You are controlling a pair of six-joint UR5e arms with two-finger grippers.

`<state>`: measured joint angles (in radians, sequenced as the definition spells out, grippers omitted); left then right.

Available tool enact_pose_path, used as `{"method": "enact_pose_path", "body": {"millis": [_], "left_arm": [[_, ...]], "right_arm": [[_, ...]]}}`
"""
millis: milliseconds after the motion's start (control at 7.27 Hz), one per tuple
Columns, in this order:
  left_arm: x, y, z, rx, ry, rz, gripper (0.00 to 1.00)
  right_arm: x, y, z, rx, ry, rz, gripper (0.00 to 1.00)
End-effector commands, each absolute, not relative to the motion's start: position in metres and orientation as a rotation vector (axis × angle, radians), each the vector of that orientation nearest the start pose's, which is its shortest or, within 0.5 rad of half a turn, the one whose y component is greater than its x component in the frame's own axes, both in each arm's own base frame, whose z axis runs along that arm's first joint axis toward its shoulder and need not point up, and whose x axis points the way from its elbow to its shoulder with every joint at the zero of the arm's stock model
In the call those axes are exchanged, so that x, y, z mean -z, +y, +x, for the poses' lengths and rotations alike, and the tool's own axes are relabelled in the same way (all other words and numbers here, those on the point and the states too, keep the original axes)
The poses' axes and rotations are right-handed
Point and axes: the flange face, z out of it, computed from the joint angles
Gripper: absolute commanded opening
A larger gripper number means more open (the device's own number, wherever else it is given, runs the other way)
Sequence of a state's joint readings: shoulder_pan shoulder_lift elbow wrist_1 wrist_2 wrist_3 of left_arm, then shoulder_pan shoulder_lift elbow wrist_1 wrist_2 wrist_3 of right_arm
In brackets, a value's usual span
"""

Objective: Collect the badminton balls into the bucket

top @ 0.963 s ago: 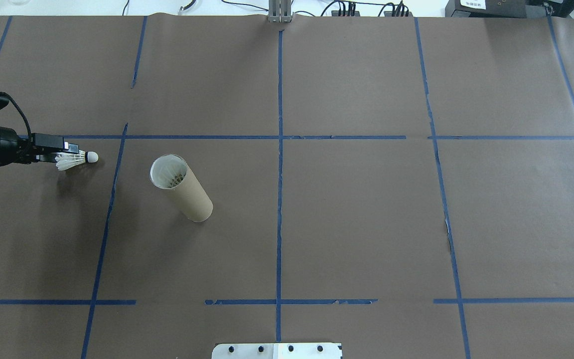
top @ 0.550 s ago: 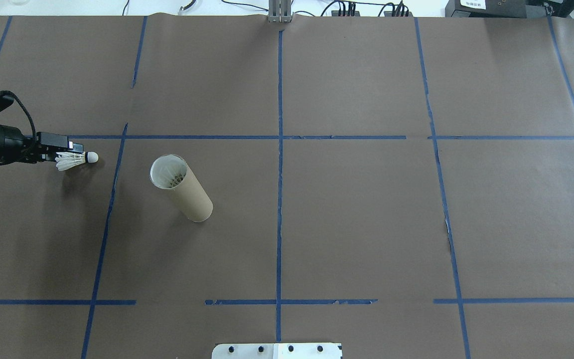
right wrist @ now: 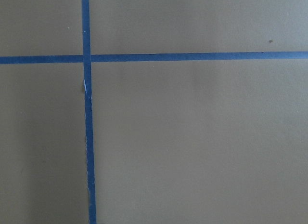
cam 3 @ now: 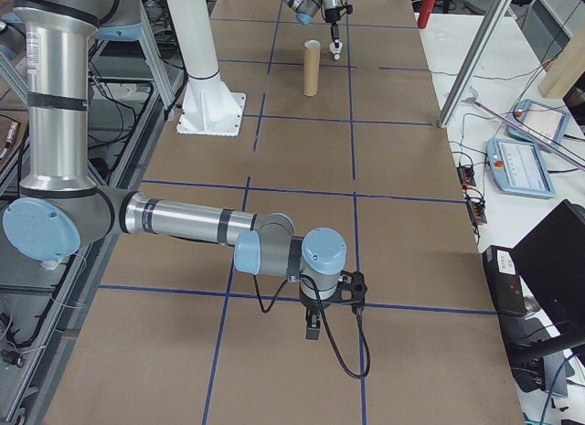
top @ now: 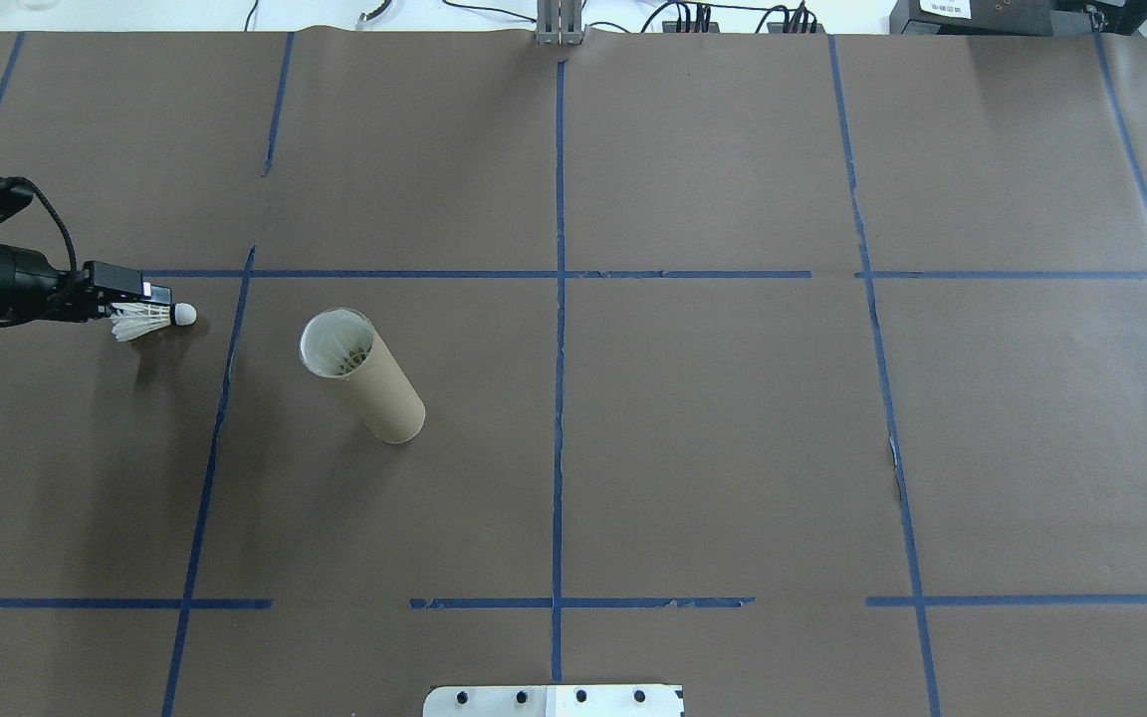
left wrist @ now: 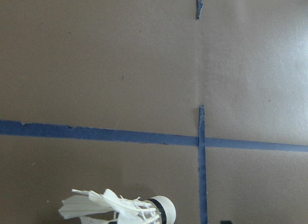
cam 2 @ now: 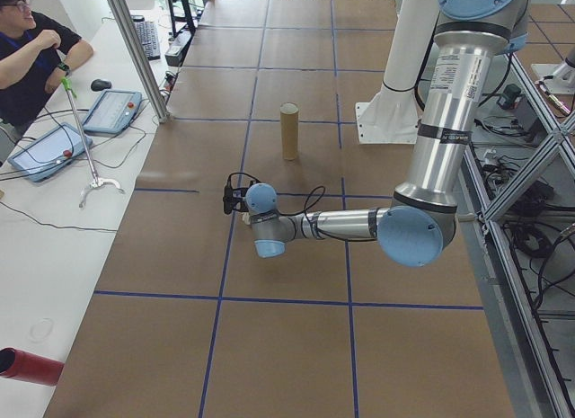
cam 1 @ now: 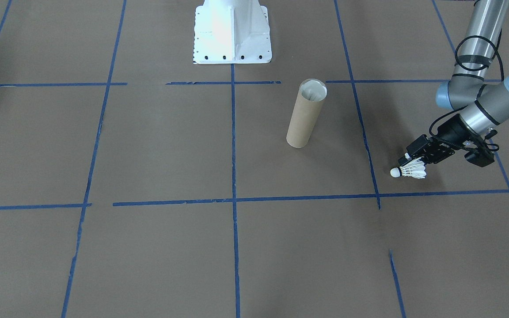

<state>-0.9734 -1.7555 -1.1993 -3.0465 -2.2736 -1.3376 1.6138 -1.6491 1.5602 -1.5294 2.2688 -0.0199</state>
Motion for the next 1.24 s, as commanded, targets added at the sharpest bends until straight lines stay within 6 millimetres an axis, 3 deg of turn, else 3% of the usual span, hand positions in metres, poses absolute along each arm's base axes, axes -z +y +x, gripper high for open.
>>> {"method": "enact_pose_path", "body": {"millis": [0, 138, 413, 550, 826, 1101], "left_arm": [[-0.573, -0.505, 0.260, 0.185, 1.355, 0.189, 0.10], [-0.570, -0.504, 0.260, 0.186, 1.361, 0.187, 0.01], [-0.568, -0.504, 0.258, 0.188, 1.361, 0.188, 0.00], [-0.556, -0.507, 0.258, 0.195, 1.347, 0.159, 0.00], [-0.493, -0.522, 0.246, 0.239, 1.293, 0.047, 0.00], [-0.428, -0.516, 0.244, 0.273, 1.237, -0.004, 0.00]], "right_arm": [[-0.701, -0.450, 0.089, -0.038, -0.699, -0.022, 1.00], [-0.701, -0.450, 0.089, -0.038, -0.700, -0.022, 1.00], [-0.701, -0.450, 0.089, -0.038, -0.699, -0.022, 1.00], [-0.701, -0.450, 0.089, -0.038, -0.699, -0.022, 1.00], [-0.702, -0.449, 0.089, -0.039, -0.699, -0.024, 1.00], [-0.701, -0.450, 0.089, -0.038, -0.699, -0.022, 1.00]]}}
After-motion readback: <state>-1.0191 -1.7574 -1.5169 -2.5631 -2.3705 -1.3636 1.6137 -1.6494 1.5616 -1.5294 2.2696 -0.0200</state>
